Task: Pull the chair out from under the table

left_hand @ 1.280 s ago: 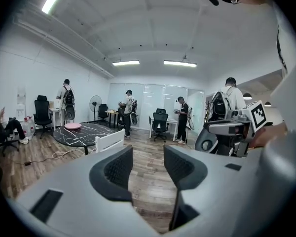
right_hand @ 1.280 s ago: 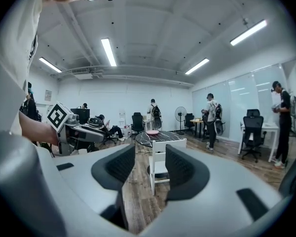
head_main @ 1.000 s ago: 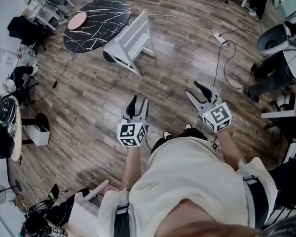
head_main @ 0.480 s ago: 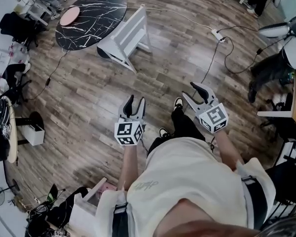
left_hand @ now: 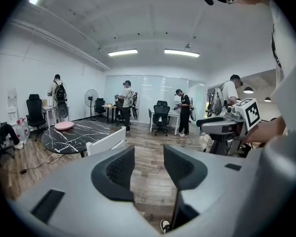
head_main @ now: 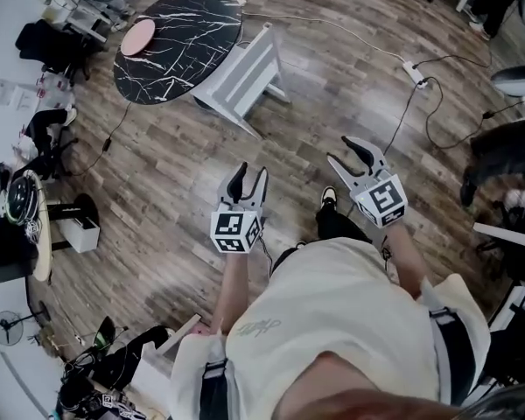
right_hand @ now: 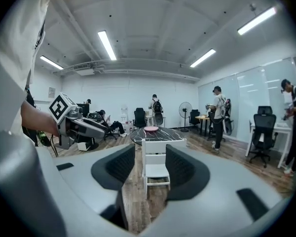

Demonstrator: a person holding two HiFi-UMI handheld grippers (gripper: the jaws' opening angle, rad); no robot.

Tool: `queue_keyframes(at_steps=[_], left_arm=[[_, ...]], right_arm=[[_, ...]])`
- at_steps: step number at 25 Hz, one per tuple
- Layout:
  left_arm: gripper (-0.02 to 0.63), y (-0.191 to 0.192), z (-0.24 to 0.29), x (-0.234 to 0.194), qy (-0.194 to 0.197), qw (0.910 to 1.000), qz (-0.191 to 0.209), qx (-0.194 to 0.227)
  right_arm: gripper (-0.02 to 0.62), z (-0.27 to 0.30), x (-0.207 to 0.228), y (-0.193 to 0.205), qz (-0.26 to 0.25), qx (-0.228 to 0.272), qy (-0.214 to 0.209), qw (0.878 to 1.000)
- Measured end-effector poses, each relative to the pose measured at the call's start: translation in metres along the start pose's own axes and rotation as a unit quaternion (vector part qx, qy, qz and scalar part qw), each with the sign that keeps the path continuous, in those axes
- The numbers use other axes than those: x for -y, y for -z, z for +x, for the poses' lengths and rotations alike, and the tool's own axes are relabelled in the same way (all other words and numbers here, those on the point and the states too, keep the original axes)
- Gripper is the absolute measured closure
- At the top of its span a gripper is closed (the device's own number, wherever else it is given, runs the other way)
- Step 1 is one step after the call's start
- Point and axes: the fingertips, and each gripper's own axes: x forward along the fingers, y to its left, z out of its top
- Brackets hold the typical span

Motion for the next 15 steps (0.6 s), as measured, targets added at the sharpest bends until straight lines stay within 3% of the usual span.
queue_keyframes(at_steps=[8, 15], left_arm=[[0.408, -0.026, 0.083, 0.013, -0.012, 0.9999, 0.002, -0.005], [0.408, -0.024, 0.1, 0.013, -0.04, 0.9989, 0.002, -0.025]], right_arm=[[0.403, 0.038, 0.072, 0.002, 0.0, -0.001, -0.045, 0.999], [0.403, 0.053, 0.104, 0.007, 0.036, 0.003, -0.079, 0.996]])
